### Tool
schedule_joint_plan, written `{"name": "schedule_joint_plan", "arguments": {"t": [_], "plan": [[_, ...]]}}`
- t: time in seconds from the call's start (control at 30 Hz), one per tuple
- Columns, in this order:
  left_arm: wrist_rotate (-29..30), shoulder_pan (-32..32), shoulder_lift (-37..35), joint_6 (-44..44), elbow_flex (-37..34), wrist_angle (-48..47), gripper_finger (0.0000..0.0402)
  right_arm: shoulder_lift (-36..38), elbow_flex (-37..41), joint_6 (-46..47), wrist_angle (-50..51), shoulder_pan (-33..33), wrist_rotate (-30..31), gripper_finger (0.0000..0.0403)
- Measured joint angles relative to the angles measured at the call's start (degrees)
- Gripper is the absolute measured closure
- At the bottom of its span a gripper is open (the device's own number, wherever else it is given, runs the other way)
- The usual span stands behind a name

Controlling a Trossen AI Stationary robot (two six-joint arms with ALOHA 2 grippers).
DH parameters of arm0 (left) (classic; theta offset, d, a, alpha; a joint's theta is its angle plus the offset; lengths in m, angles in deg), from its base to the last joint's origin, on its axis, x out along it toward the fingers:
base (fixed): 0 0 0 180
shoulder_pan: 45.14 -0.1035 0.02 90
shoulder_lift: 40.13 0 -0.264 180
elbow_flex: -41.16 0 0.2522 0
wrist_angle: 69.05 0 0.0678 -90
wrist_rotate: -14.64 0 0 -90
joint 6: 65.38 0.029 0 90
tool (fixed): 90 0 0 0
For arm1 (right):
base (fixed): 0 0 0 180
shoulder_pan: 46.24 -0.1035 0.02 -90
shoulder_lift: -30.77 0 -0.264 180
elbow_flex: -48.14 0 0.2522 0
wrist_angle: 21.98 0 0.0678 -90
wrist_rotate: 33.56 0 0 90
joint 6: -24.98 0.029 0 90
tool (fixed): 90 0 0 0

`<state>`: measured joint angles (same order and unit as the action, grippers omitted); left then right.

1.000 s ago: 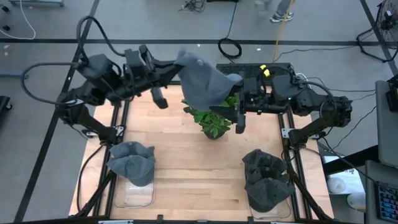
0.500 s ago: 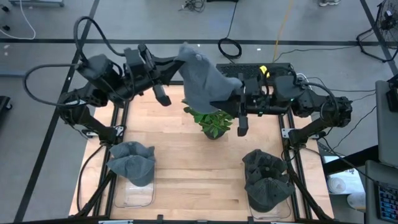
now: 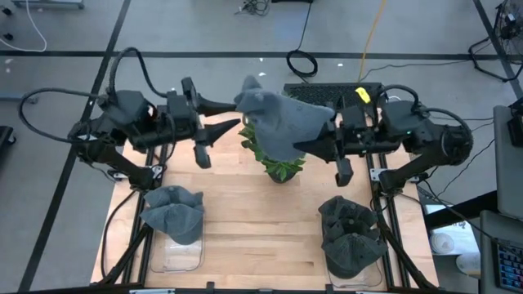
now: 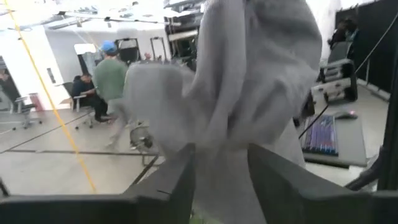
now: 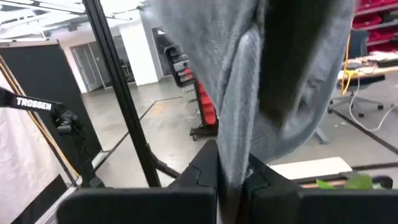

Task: Pick & Place hat
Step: Put the blue cap into the left transparent bin

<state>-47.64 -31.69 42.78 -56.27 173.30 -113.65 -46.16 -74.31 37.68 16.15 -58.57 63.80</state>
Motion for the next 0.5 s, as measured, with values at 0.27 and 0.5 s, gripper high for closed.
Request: {"name": "schedule_joint_plan", "arguments": {"t": [0.27, 0.5], "plan": [[0.78, 1.10, -2.87, 0.19, 0.01, -6.10, 0.0155, 1.22, -0.07, 2.04, 5.56, -3.32, 0.15, 0.0402], [0.19, 3.02, -3.64, -1.23, 0.01, -11.98, 0.0087, 0.81, 0.49, 4.90, 10.46, -6.78, -3.38, 0.0402]]}}
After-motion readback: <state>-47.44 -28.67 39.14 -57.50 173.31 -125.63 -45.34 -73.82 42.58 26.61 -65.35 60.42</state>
